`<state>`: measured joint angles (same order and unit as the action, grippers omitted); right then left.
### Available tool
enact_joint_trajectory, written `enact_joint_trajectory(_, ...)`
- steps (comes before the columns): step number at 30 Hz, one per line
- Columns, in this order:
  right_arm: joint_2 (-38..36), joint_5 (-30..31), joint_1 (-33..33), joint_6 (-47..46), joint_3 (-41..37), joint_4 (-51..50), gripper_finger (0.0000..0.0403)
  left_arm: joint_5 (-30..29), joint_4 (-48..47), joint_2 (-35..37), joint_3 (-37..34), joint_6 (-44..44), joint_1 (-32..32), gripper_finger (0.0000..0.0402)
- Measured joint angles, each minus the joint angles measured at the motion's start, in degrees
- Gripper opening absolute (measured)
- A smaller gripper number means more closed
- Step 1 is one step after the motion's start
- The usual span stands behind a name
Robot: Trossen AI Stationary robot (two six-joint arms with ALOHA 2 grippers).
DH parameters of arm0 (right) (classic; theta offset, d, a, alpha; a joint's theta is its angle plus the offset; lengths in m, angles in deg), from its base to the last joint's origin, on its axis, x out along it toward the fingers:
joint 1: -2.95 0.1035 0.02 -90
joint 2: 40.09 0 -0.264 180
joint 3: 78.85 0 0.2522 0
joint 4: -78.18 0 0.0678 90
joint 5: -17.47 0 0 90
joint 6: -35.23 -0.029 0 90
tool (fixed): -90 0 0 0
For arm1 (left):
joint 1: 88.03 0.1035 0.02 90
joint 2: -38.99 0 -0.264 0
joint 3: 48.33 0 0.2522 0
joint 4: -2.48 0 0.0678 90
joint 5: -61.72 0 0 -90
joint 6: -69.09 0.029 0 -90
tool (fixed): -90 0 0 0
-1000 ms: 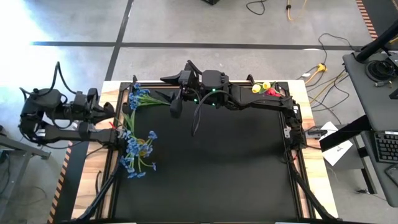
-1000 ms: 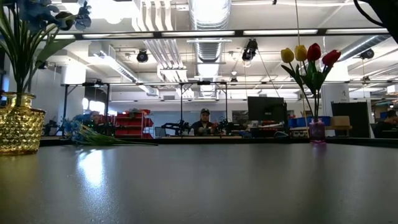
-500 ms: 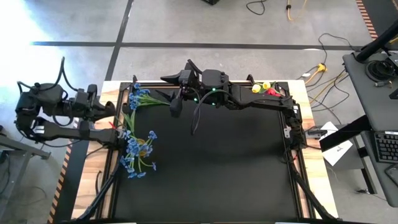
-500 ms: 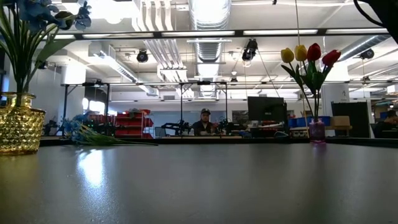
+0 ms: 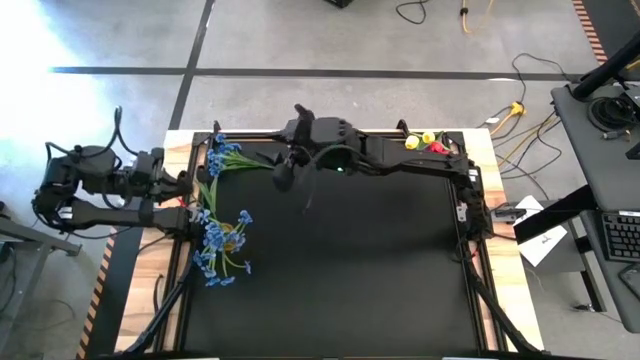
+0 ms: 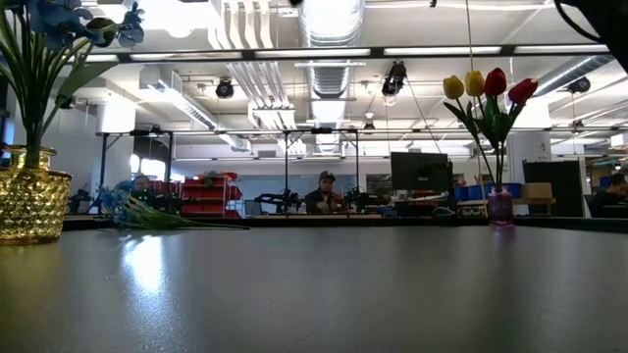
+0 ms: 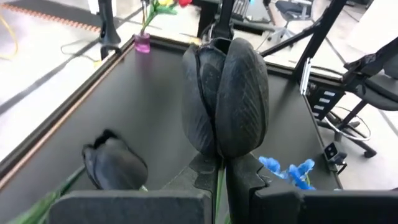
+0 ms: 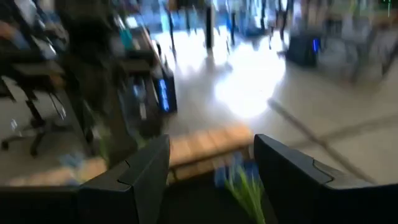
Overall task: Sort flowers into vase by color
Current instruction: Put the black flower into the yellow vase
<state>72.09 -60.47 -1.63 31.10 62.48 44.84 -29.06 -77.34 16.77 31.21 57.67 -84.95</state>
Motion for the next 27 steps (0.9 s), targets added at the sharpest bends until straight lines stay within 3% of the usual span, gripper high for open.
enact_joint_trajectory(5, 4.22, -0.07, -1.63, -3.76, -0.15, -7.40, 0.0226, 0.00, -1.06, 0.10, -2.20, -2.82, -0.01, 0.0011)
enact_joint_trajectory(11, 8.63, -0.47, -3.13, -4.95, -0.14, -9.39, 0.0226, 0.28, -4.10, -1.39, -1.97, -6.32, 0.01, 0.0068)
enact_joint_trajectory(20, 16.94, -3.12, -6.59, -6.28, -0.13, -13.38, 0.0226, 0.33, -6.63, -2.82, 4.25, -9.26, 0.01, 0.0168)
enact_joint_trajectory(27, 23.15, -4.88, -10.10, -6.49, 1.31, -14.96, 0.0221, 0.33, -7.48, -2.79, 8.72, -12.07, 0.01, 0.0207)
